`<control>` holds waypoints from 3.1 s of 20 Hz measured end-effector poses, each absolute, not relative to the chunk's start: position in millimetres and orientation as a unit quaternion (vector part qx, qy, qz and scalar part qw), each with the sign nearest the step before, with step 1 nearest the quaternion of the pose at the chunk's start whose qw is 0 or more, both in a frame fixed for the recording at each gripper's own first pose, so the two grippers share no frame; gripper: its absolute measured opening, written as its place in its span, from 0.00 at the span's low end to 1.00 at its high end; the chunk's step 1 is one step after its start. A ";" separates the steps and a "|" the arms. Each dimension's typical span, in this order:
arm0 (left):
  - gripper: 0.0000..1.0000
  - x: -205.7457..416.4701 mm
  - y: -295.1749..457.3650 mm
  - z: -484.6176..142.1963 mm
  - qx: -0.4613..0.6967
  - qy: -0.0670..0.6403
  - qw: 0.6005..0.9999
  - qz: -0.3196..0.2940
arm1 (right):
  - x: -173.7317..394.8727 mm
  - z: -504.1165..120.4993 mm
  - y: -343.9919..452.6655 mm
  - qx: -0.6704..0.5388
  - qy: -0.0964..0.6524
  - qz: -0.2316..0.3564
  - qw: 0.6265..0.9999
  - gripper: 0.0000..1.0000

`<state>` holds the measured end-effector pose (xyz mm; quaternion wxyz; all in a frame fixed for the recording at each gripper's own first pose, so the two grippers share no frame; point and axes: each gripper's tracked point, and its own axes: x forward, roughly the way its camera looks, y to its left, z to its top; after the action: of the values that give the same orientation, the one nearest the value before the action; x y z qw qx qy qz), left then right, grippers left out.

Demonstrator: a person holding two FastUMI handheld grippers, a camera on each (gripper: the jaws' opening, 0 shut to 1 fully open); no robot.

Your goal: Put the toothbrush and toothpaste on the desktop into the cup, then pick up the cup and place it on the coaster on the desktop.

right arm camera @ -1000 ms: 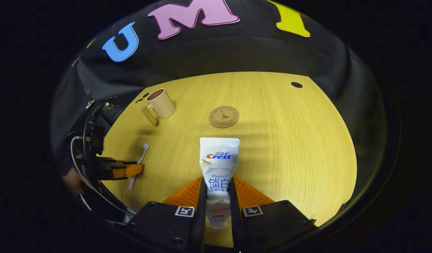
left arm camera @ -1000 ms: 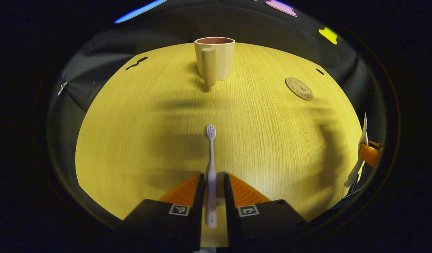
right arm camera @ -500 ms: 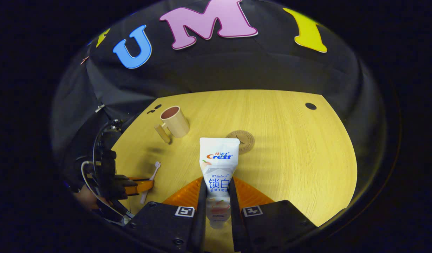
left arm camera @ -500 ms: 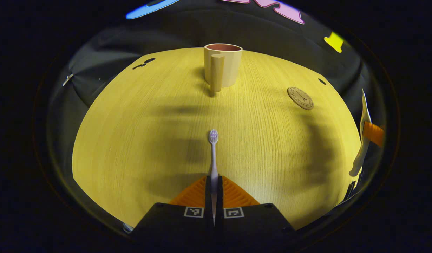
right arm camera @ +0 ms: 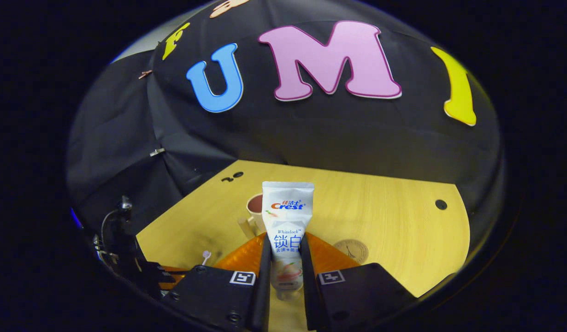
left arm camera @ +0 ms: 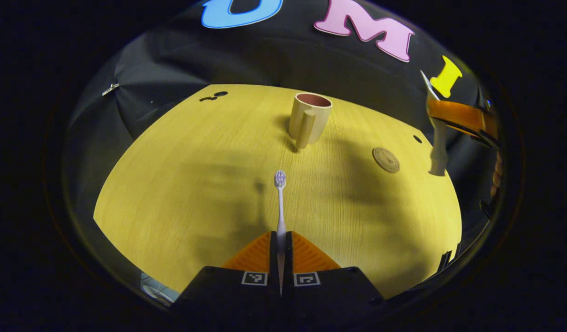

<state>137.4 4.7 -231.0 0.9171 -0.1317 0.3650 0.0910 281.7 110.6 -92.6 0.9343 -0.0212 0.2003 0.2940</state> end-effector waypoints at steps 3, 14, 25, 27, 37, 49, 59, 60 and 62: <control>0.06 130.4 15.2 -208.0 -0.139 0.336 0.926 0.102 | 300.9 -76.3 136.8 -0.025 0.154 0.305 0.939 0.34; 0.06 112.4 29.0 -148.8 -0.147 0.250 0.949 0.123 | 369.1 -79.7 223.4 0.031 0.107 0.303 0.947 0.34; 0.06 125.2 45.4 -138.3 -0.135 0.184 0.963 0.145 | 415.3 -103.7 263.0 0.026 0.074 0.292 0.953 0.34; 0.06 124.3 48.8 -142.1 -0.140 0.186 0.961 0.149 | 419.1 -112.6 266.5 0.018 0.073 0.291 0.954 0.34; 0.06 122.0 45.8 -145.3 -0.146 0.191 0.960 0.145 | 407.8 -178.2 260.2 0.001 0.137 0.285 0.949 0.46; 0.06 169.8 33.1 -99.0 -0.140 0.124 0.977 0.107 | 365.6 -117.9 189.3 0.016 0.109 0.277 0.955 0.98; 0.06 286.3 31.7 -16.0 -0.167 -0.029 0.985 0.025 | 355.9 -134.4 58.4 -0.012 0.156 0.190 0.969 0.99; 0.06 297.2 31.7 -12.8 -0.171 -0.039 0.984 0.019 | 356.3 -132.5 43.3 -0.014 0.153 0.177 0.972 0.98; 0.06 319.1 32.9 -11.6 -0.172 -0.054 0.984 0.012 | 355.3 -131.3 13.5 -0.022 0.150 0.152 0.977 0.98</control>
<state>319.1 32.9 -11.6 0.9835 -0.1721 -0.0540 0.0122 355.3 13.5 -131.3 0.9768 -0.0216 0.1496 0.1517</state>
